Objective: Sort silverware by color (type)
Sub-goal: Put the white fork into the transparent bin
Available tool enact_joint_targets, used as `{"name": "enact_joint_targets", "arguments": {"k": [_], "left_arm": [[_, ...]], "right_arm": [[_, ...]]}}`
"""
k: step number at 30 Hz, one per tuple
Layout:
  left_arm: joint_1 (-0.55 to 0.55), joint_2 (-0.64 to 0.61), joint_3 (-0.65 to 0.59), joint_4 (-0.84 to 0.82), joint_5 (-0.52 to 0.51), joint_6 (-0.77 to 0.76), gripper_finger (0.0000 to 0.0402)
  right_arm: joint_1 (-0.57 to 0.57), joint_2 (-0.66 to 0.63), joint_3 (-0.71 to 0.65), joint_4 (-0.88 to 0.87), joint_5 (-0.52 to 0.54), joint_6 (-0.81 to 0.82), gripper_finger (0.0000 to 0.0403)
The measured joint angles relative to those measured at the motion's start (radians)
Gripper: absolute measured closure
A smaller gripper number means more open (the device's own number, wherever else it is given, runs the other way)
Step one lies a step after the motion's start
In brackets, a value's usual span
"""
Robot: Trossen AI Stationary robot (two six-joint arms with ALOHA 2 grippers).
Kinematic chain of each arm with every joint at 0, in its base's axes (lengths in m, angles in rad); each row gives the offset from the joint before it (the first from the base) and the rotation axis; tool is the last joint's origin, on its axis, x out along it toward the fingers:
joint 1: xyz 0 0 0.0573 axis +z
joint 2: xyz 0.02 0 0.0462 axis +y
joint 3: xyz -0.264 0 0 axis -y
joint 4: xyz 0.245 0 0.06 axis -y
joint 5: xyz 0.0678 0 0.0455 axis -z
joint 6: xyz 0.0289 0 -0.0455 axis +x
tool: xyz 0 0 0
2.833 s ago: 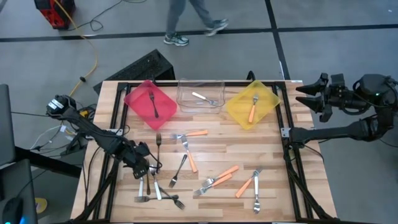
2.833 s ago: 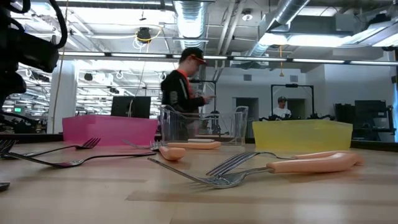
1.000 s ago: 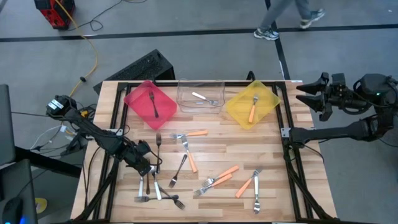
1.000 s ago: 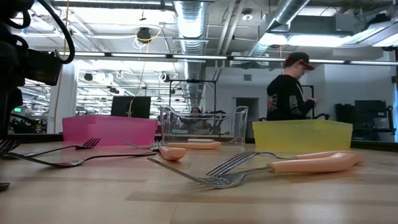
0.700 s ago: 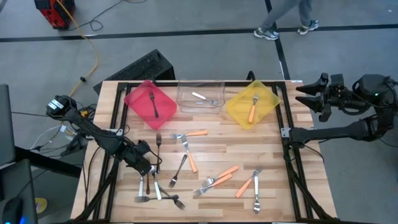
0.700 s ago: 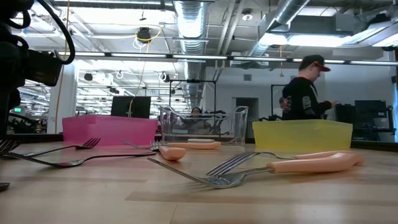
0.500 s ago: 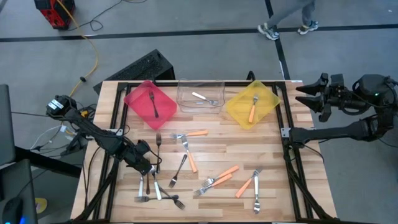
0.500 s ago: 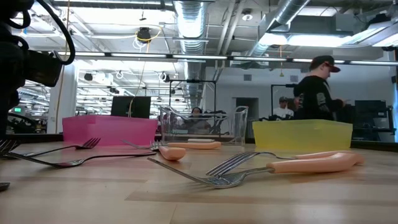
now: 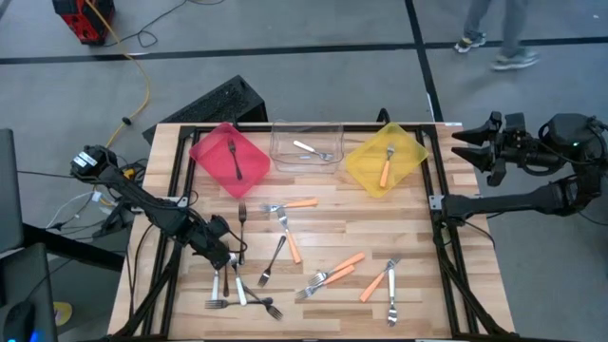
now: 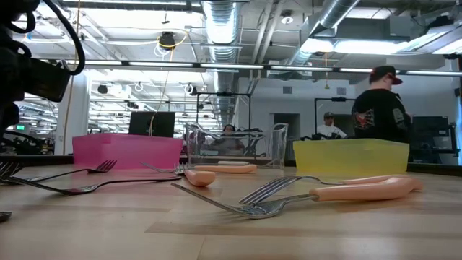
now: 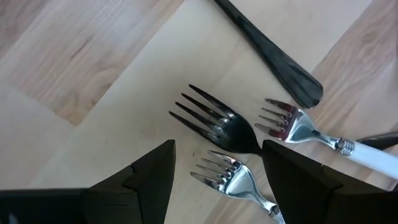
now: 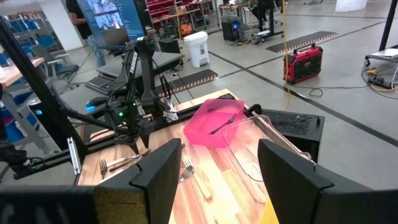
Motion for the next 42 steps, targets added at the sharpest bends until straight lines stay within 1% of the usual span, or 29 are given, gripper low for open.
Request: {"name": "enact_joint_targets", "arguments": {"k": [4,9,12,22,26,28,34,39,42], "left_arm": [[0.0,0.0,0.0,0.0,0.0,0.01,0.0178],[0.0,0.0,0.0,0.0,0.051,0.034,0.0178],[0.0,0.0,0.0,0.0,0.054,0.046,0.0178],[0.0,0.0,0.0,0.03,0.05,0.04,0.0178],[0.014,-0.003,0.0,0.037,0.098,0.082,0.0178],[0.032,-0.02,-0.001,0.043,0.097,0.106,0.0178],[0.102,-0.122,-0.09,0.216,0.039,0.09,0.0178],[0.118,-0.196,-0.118,0.197,0.016,0.043,0.0178],[0.118,-0.219,-0.108,0.197,0.037,0.062,0.0178]], "right_arm": [[0.0,0.0,0.0,0.023,0.049,-0.005,0.0163],[0.0,0.0,0.0,0.008,0.054,-0.015,0.0163],[0.0,0.0,0.0,0.012,0.077,-0.015,0.0163],[0.0,0.0,0.0,0.01,0.081,-0.015,0.0163],[0.0,0.0,0.0,0.003,0.081,-0.024,0.0163],[0.0,0.0,0.0,0.007,0.081,-0.035,0.0163],[0.0,0.0,0.0,0.031,0.078,-0.034,0.0163],[0.0,0.0,0.0,0.03,0.078,-0.035,0.0163],[0.0,0.0,0.0,0.029,0.077,-0.035,0.0163]]}}
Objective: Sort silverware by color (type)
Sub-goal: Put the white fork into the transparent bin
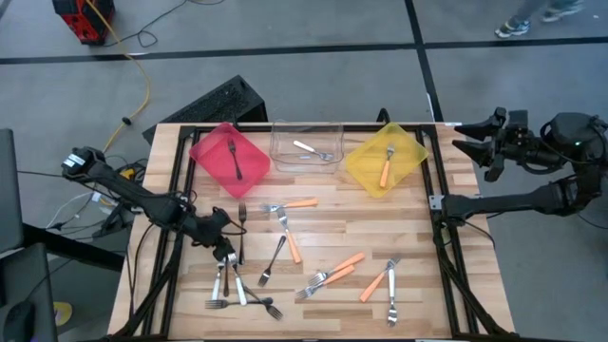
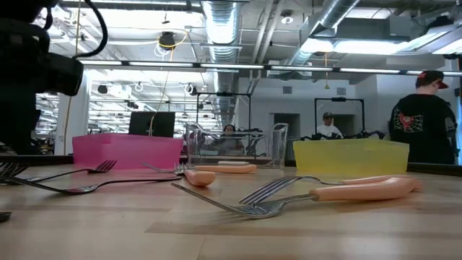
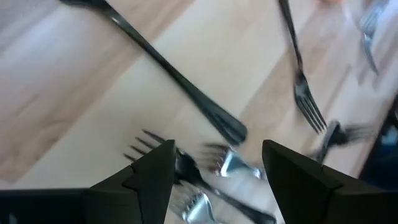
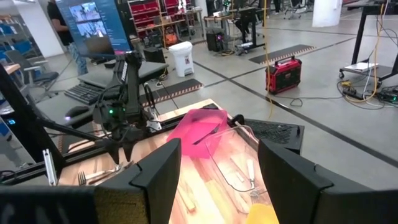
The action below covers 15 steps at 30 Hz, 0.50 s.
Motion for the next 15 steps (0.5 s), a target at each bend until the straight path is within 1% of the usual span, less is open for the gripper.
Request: {"name": "enact_joint_targets", "arguments": {"k": [3,6,10,15], "left_arm": [[-0.003,0.002,0.025,-0.043,0.04,0.035,0.0178],[-0.022,0.021,0.031,-0.111,0.039,0.038,0.0178],[-0.059,0.058,0.032,-0.137,0.038,0.033,0.0178],[-0.116,0.111,0.032,-0.129,-0.013,0.04,0.0178]], "right_arm": [[0.0,0.0,0.0,-0.002,-0.001,0.0,0.0163],[0.0,0.0,0.0,-0.002,-0.002,0.001,0.0163],[0.0,0.0,0.0,-0.001,-0.003,0.001,0.0163],[0.0,0.0,0.0,-0.001,-0.003,0.004,0.0163]]}}
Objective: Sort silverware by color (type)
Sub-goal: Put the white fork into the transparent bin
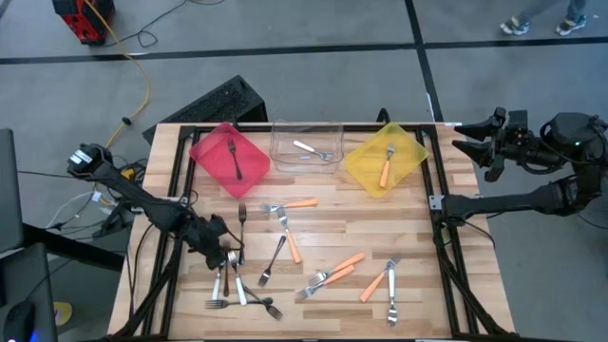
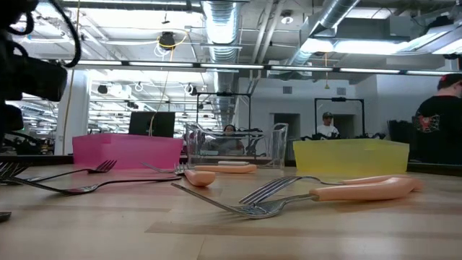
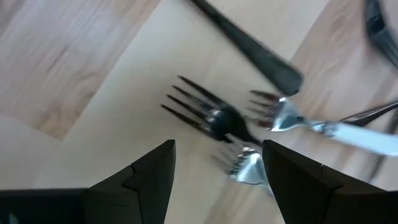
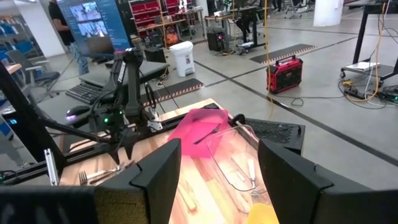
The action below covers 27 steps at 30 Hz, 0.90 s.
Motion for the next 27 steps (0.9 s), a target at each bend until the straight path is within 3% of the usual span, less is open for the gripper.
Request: {"name": "enact_joint_targets", "arguments": {"k": [11,25,27], "left_arm": [[-0.057,0.082,0.002,0.013,-0.058,0.046,0.0197],[-0.057,0.083,0.0,0.114,-0.044,0.073,0.0386],[-0.057,0.083,0.0,0.116,-0.045,0.052,0.0395]], "right_arm": [[0.0,0.0,0.0,0.001,0.0,0.026,0.0163],[0.0,0.0,0.0,-0.018,0.004,0.026,0.0163],[0.0,0.0,0.0,-0.026,0.004,0.026,0.0163]]}}
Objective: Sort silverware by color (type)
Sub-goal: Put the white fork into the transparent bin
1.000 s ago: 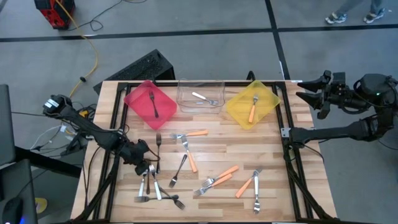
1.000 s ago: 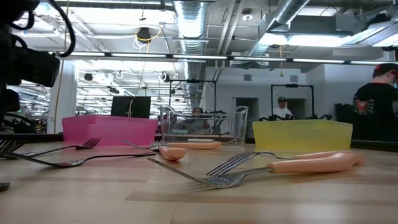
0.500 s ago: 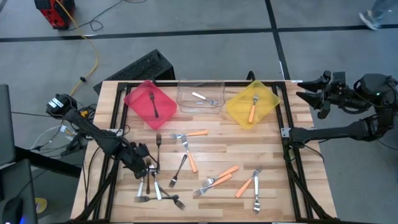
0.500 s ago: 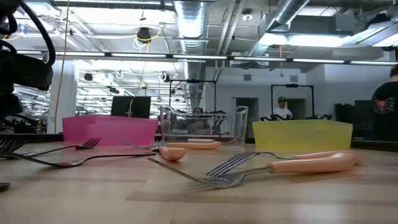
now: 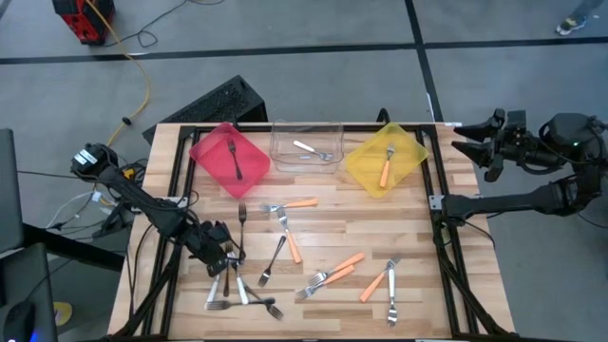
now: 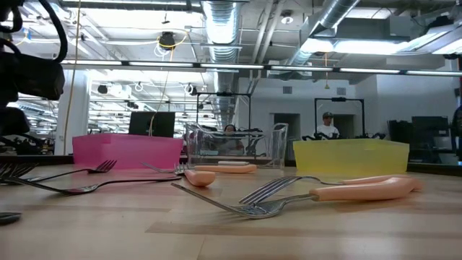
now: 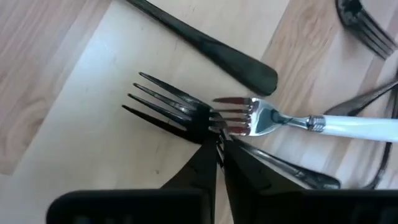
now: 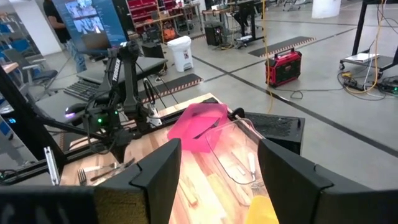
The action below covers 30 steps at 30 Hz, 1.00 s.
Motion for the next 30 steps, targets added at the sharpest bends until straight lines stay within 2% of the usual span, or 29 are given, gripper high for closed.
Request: {"name": "enact_joint_targets", "arguments": {"k": [11,19,30], "left_arm": [[0.0,-0.011,0.0,-0.001,-0.007,-0.101,0.0401],[0.0,-0.078,0.0,-0.049,-0.02,-0.154,0.0401],[0.002,-0.244,0.0,-0.161,-0.173,-0.246,0.0401]], "right_arm": [[0.0,0.0,0.0,0.001,0.001,0.0,0.0163],[0.0,0.0,0.0,0.001,0.002,0.0,0.0163],[0.0,0.0,0.0,0.001,0.003,0.0,0.0163]]}}
